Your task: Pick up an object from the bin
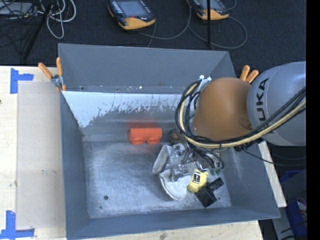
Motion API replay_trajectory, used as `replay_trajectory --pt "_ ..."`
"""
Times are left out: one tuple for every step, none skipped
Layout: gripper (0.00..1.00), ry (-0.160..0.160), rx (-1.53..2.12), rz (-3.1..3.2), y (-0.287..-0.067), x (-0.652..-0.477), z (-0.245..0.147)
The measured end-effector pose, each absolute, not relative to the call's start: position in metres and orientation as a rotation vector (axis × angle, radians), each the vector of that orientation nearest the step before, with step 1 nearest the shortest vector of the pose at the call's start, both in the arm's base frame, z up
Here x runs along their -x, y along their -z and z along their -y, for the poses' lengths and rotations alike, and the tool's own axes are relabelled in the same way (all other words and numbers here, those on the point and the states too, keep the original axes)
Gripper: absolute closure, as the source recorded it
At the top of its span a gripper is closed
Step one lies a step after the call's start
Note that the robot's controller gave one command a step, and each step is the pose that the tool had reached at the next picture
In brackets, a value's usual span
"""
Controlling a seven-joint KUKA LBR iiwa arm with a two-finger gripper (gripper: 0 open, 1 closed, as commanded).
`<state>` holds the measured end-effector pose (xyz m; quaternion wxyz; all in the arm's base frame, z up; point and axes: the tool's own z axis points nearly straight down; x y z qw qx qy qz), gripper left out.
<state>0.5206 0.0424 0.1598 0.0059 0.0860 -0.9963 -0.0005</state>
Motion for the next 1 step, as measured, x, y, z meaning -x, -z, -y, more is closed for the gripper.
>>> replay_trajectory --pt "1.00 0.001 -0.270 3.125 -0.2218 -0.5273 -0.0377"
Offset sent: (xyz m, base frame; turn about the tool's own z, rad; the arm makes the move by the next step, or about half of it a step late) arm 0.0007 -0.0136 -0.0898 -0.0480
